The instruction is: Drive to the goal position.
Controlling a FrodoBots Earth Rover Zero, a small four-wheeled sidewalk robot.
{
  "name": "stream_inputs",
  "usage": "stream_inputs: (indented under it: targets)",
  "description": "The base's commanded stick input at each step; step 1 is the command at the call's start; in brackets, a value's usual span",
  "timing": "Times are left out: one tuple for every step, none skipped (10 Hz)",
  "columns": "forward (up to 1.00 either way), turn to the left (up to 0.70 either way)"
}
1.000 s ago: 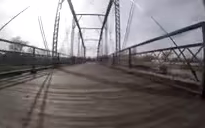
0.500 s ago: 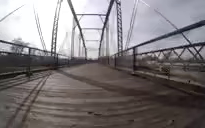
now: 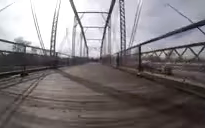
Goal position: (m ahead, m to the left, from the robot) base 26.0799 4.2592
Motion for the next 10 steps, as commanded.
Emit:
stream_inputs:
  targets:
    - [1.0,0.14]
    - [1.0,0.06]
    - [1.0,0.0]
    - [1.0,0.02]
    - [1.0,0.2]
    - [1.0,0.21]
    - [1.0,0.22]
    - [1.0,0.14]
    - [1.0,0.06]
    - [1.0,0.0]
